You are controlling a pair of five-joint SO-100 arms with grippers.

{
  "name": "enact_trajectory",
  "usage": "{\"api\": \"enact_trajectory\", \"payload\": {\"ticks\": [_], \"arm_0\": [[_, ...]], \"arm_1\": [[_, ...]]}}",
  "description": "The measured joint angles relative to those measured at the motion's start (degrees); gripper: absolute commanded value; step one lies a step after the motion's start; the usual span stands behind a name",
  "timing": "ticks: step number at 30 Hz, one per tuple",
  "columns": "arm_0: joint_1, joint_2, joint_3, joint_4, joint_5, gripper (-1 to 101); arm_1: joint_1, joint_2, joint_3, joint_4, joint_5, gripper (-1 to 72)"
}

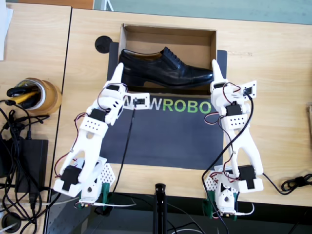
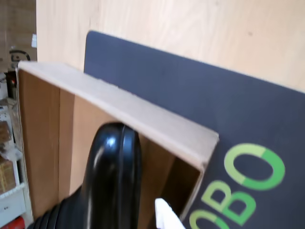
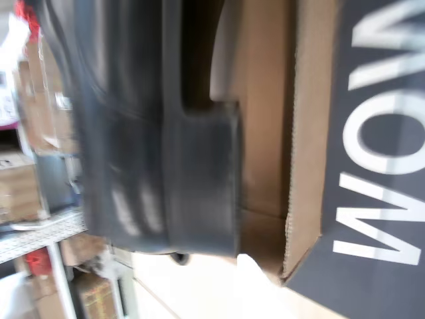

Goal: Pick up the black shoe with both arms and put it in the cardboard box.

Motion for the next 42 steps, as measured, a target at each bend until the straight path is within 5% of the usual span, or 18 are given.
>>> {"api": "enact_trajectory", "payload": {"ticks": [5, 8, 17, 26, 42], "arm_0": [[0.7, 8.1, 0.0, 5.0, 1.8, 4], [-0.4, 13.4, -0.1, 9.1, 2.7, 0], [-3.2, 31.8, -0.1, 25.8, 2.9, 0], [-5.6, 48.8, 0.1, 38.8, 2.9, 0], [-13.3, 77.3, 18.3, 44.8, 5.5, 0]], "arm_1": [[-0.9, 4.8, -2.1, 6.2, 0.0, 15.5], [-0.6, 8.2, -3.0, 9.8, 0.0, 0.0], [1.3, 23.5, -2.4, 17.9, 0.6, -0.1], [8.5, 47.9, 7.3, 18.4, 1.6, -0.1], [18.3, 89.5, 26.5, 19.4, -0.7, -0.2]]}}
